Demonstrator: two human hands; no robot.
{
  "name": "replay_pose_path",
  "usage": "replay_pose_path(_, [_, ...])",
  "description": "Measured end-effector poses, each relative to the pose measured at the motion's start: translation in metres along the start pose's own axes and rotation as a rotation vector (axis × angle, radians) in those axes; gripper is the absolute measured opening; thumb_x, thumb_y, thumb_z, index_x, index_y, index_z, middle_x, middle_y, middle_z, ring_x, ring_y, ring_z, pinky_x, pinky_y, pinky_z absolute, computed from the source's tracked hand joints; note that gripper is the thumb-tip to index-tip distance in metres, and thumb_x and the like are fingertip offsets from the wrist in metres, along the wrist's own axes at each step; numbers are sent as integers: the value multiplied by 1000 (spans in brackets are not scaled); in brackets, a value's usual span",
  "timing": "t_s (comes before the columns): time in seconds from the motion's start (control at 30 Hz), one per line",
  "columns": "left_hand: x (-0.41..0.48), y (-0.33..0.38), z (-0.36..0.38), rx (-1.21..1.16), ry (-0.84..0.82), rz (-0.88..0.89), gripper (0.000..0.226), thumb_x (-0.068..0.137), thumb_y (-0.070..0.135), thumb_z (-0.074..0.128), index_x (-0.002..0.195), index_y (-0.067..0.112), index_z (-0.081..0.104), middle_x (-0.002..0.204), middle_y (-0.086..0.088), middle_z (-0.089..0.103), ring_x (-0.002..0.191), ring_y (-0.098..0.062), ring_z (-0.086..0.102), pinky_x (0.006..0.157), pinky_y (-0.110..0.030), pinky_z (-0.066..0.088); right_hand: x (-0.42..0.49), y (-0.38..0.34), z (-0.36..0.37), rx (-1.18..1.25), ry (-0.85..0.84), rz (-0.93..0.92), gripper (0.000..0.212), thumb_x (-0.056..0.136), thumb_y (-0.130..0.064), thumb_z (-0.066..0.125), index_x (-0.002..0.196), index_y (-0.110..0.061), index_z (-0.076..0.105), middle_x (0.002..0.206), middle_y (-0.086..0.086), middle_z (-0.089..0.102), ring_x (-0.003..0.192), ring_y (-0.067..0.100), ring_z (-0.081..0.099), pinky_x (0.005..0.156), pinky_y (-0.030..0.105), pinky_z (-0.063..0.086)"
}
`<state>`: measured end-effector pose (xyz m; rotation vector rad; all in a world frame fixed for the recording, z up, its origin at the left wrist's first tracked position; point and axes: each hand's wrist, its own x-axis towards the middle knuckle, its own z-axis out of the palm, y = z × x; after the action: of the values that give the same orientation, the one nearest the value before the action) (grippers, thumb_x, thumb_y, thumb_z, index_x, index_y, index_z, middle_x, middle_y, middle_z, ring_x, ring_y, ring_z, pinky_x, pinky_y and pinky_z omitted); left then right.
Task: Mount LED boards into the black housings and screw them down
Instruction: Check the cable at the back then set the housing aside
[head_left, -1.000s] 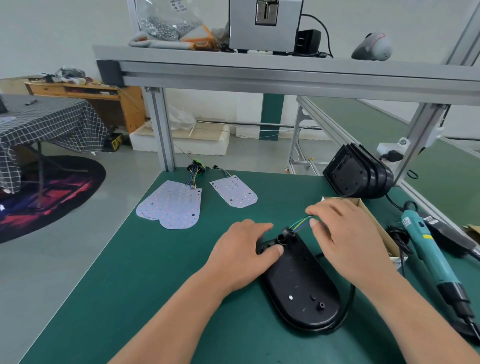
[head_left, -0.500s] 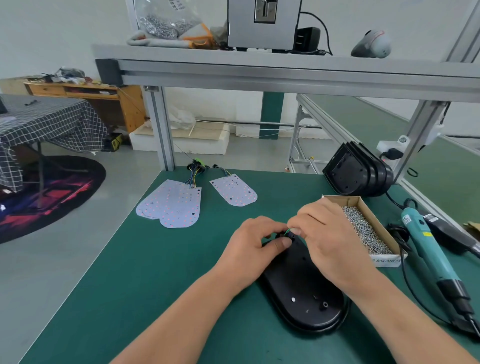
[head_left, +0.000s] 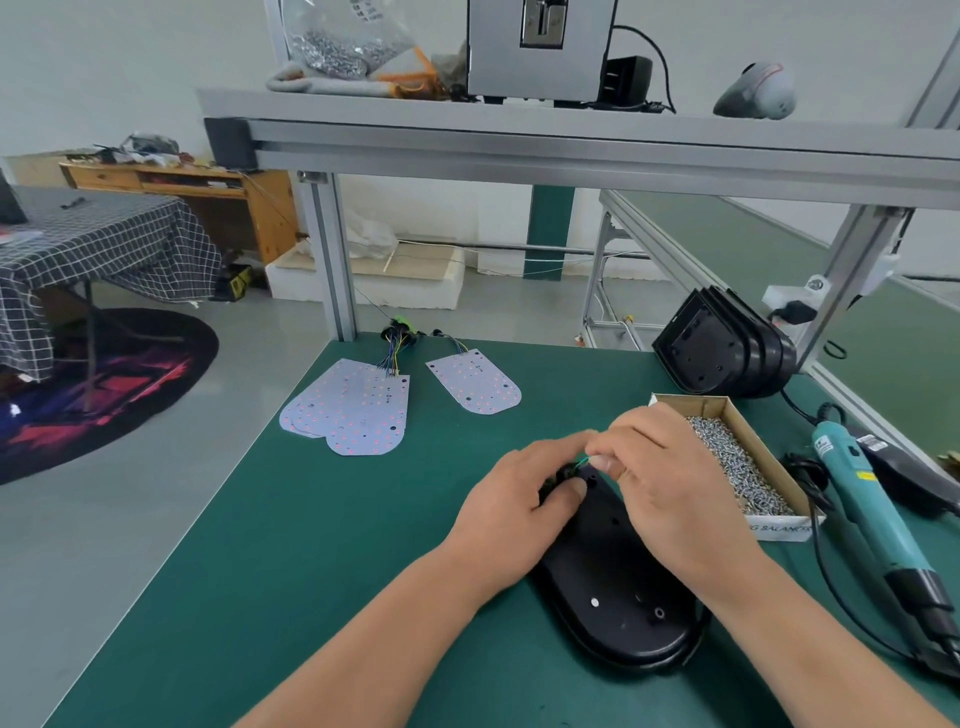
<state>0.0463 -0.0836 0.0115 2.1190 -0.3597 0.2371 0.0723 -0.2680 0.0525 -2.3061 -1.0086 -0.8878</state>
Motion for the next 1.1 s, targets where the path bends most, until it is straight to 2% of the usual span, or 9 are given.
replay_pose_path(0.07, [0,-2,-2,-45,-12,46,31,102,26,59,127,45,64,117,21,65,116,-5,56,102,-29,46,0,1,-1,14,0,19,14,89,8,75,92,-5,75,90,3,60,81,28,57,70,45,50])
replay_pose_path(0.2, [6,-5,-4,-41,16,74,13,102,18,60,104,25,70,88,7,63,88,-13,54,82,-31,47,0,1,2,19,2,10,15,87,11,77,89,-4,75,88,5,61,79,29,57,69,46,50])
replay_pose_path(0.47, [6,-6,-2,-36,-55,16,19,102,18,60,113,29,71,97,8,71,97,-13,63,92,-37,50,-6,5,7,35,40,54,8,95,-3,69,90,-6,73,90,0,59,82,24,56,73,40,48])
replay_pose_path(0.6, [1,-8,-8,24,-26,-95,61,94,53,64,153,42,52,121,24,62,119,14,47,97,-5,34,-7,18,1,7,40,137,13,97,-14,63,92,-9,73,93,-1,61,89,24,57,81,42,47])
replay_pose_path(0.73, [0,-4,-16,382,-71,-169,86,83,77,43,159,38,40,124,10,58,125,-14,44,108,-32,42,-10,31,-8,-125,28,122,17,101,-17,59,96,-10,74,96,2,63,92,30,58,85,43,47])
replay_pose_path(0.8, [1,0,-20,531,-112,-200,72,87,72,43,149,36,52,117,7,59,120,-19,48,102,-38,46,-9,32,-9,-200,40,91,16,100,-11,60,103,-9,76,108,6,65,98,33,58,88,47,47])
replay_pose_path(0.87, [2,3,-19,563,-128,-220,42,90,66,48,109,32,64,100,4,56,109,-24,52,90,-38,47,-5,28,-9,-266,9,25,26,96,-8,60,116,-11,75,127,8,65,109,36,56,94,51,47])
replay_pose_path(0.93, [3,4,-16,515,-129,-227,38,90,63,52,82,26,53,89,3,54,98,-27,53,84,-39,48,-2,20,-6,-292,-87,-72,30,94,-16,59,120,-18,73,132,2,65,114,32,56,98,51,44])
replay_pose_path(1.1, [3,2,-19,226,-26,-341,58,77,71,62,123,35,65,112,16,64,105,-7,60,94,-32,51,-3,20,-3,-280,-300,-107,18,98,-31,65,113,-25,72,100,-10,68,89,27,61,79,46,46])
